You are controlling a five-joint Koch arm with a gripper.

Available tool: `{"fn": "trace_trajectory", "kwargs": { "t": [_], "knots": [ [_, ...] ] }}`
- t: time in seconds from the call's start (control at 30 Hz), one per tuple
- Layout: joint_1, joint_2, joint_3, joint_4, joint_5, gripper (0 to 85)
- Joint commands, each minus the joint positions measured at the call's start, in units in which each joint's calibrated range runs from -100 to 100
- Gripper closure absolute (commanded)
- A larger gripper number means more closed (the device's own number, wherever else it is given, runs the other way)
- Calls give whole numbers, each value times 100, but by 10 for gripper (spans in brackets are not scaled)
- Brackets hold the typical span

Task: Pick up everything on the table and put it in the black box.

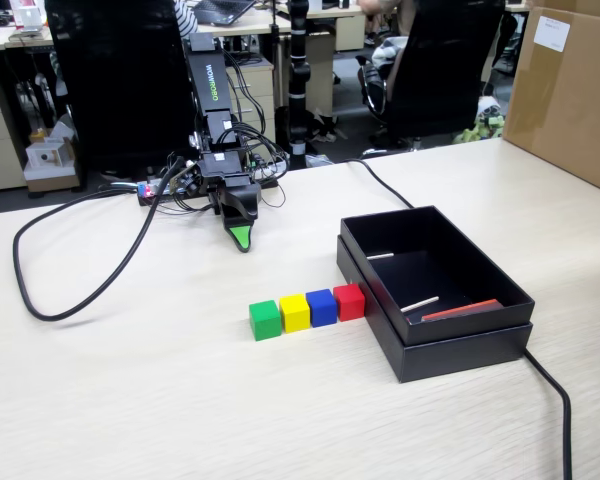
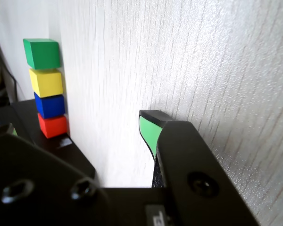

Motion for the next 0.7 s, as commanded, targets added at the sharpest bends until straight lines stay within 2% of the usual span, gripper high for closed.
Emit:
{"fn": "trace_trajectory", "kwargs": {
  "t": [0.0, 0.47, 0.67],
  "knots": [
    [0, 40, -75, -262, -34, 354],
    [-5, 40, -57, -297, -29, 382],
    [-137, 63, 1149, -1411, -10, 382]
  ]
}}
